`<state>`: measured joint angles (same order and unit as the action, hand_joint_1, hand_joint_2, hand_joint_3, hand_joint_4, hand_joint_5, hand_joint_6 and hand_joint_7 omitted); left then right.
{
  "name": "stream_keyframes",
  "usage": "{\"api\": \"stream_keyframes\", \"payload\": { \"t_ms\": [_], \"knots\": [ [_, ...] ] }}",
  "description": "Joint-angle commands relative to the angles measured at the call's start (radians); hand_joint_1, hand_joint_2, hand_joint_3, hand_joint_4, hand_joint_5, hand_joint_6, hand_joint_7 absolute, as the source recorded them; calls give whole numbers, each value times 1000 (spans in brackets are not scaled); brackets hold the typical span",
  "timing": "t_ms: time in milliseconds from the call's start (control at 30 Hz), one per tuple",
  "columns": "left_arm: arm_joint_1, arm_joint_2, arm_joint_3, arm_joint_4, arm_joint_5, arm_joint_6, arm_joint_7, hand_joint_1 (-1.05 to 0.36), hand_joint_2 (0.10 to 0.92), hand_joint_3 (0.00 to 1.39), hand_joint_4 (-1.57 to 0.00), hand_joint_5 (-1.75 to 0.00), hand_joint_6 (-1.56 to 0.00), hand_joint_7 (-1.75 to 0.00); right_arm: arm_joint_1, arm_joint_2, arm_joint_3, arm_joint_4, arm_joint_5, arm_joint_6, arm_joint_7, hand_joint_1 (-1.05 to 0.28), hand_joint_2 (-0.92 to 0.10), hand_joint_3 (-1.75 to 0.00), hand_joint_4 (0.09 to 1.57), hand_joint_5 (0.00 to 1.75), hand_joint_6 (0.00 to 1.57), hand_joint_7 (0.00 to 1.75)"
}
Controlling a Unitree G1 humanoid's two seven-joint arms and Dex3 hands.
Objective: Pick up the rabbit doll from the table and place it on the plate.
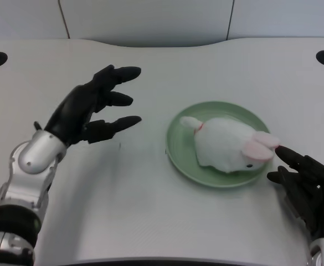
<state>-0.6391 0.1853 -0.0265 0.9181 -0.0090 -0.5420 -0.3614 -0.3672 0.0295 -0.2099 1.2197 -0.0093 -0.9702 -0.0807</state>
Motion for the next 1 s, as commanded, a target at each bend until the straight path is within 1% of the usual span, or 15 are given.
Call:
{"api": "stream_keyframes", "payload": {
  "t_ms": [33, 67, 133, 167, 233, 367, 500, 533, 600, 633, 733, 767, 833, 900, 1000],
  "knots": [
    [123, 39, 53, -170, -83, 82, -52, -636, 921, 338, -179, -1185, -315, -458, 11, -17, 3, -18, 9, 16, 13, -322, -921, -297, 661, 886, 960, 16],
    [157, 46, 63, -219, -98, 102, -60, -615, 921, 350, -192, -1189, -343, -438, 13, -17, 6, -24, 5, 23, 10, -329, -921, -299, 654, 893, 955, 13],
    [230, 62, 83, -315, -129, 134, -76, -615, 921, 371, -203, -1246, -387, -388, 17, -12, 4, -36, 12, 37, 15, -319, -921, -277, 654, 913, 956, 14],
    [267, 66, 97, -361, -157, 167, -89, -617, 921, 375, -207, -1264, -398, -377, 19, -6, 0, -44, 23, 46, 23, -316, -921, -268, 654, 920, 958, 15],
    [323, 71, 119, -431, -211, 239, -116, -636, 921, 360, -283, -1320, -460, -377, 23, -2, 0, -55, 32, 53, 34, -304, -921, -273, 621, 955, 956, 13],
    [435, 63, 168, -556, -331, 427, -144, -724, 921, 332, -389, -1354, -577, -358, 32, -7, 11, -68, 18, 48, 28, -302, -921, -280, 598, 988, 947, 8],
    [464, 61, 180, -610, -353, 487, -143, -722, 921, 329, -404, -1351, -595, -349, 35, -7, 15, -74, 19, 49, 26, -302, -921, -284, 588, 1001, 947, 7],
    [507, 60, 200, -629, -385, 513, -152, -722, 921, 329, -405, -1350, -596, -347, 36, -10, 19, -74, 17, 40, 29, -302, -921, -284, 587, 1003, 947, 7],
    [577, 57, 234, -658, -434, 551, -168, -705, 921, 393, -414, -1385, -587, -345, 39, -20, 27, -75, 9, 35, 32, -298, -921, -309, 598, 1027, 937, 2],
    [599, 56, 245, -669, -450, 568, -171, -702, 921, 403, -416, -1393, -589, -348, 40, -23, 28, -76, 9, 34, 37, -304, -921, -309, 605, 1037, 932, 1],
    [632, 45, 259, -691, -472, 618, -155, -707, 921, 414, -416, -1401, -588, -352, 38, -23, 20, -78, 31, 48, 58, -320, -921, -291, 599, 1049, 937, 4],
    [640, 37, 266, -684, -483, 630, -156, -710, 921, 413, -416, -1404, -591, -356, 38, -25, 22, -79, 28, 54, 55, -327, -921, -282, 602, 1053, 939, 5],
    [647, 25, 276, -670, -498, 644, -163, -689, 921, 456, -385, -1470, -540, -463, 39, -29, 25, -81, 26, 59, 55, -327, -921, -286, 595, 1049, 933, 2],
    [648, 14, 287, -649, -511, 653, -179, -685, 921, 467, -422, -1482, -488, -700, 38, -32, 25, -81, 29, 57, 62, -327, -921, -303, 584, 1036, 925, 0],
    [659, 1, 290, -653, -519, 668, -173, -687, 921, 470, -495, -1494, -519, -811, 33, -42, 27, -77, 28, 62, 72, -332, -921, -299, 593, 1041, 923, 0]
  ]
}}
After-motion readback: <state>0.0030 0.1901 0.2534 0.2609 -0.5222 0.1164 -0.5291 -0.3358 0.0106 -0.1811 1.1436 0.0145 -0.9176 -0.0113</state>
